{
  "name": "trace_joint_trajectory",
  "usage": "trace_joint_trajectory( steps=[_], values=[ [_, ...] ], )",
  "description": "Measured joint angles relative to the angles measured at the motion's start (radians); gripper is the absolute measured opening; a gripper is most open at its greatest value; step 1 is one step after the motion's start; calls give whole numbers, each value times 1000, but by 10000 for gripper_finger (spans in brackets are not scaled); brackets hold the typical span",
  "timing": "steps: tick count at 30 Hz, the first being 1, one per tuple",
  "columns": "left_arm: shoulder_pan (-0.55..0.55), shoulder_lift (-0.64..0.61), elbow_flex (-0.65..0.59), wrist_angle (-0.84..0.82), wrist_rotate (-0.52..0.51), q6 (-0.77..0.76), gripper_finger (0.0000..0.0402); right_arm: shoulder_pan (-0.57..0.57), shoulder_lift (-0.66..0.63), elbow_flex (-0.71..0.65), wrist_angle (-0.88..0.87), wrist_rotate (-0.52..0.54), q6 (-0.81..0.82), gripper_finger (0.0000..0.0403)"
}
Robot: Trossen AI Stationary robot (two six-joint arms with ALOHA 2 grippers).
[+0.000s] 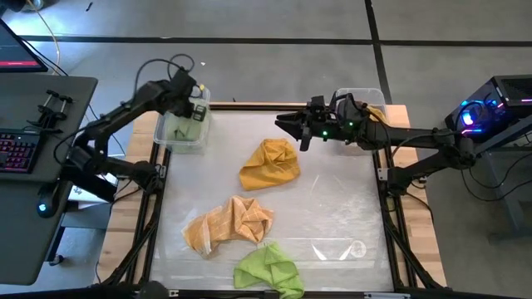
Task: Sort towels by color in basket
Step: Put the green microfiber towel into the left transparent bin
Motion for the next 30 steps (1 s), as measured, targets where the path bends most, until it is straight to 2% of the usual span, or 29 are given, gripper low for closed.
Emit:
trace_joint_trajectory(
  steps=[4, 11, 14, 17, 19, 21, 27, 30],
  values=[
    [21, 30, -48, 43, -18, 37, 20, 9, 0, 0, -14, -1, 4, 126],
    [43, 1, 45, 40, -20, 117, 15, 9, 0, 0, -19, 0, 3, 126],
    [32, -37, 109, -25, 49, 103, 13, 9, 0, 0, -25, 0, 6, 126],
    [-6, -84, 116, -58, 198, 54, 10, 14, 0, 0, -36, 0, 6, 126],
    [-37, -108, 90, -52, 250, 36, 7, 15, 0, 0, -44, -1, 6, 126],
    [-60, -115, 36, -35, 246, 15, 3, 15, 0, 0, -60, -1, 4, 126],
    [-45, -101, -156, 92, 198, -63, 1, 15, 0, 0, -75, -1, 9, 126],
    [-25, -86, -203, 101, 128, -87, 0, 17, 0, 0, -84, -1, 32, 126]
  ],
)
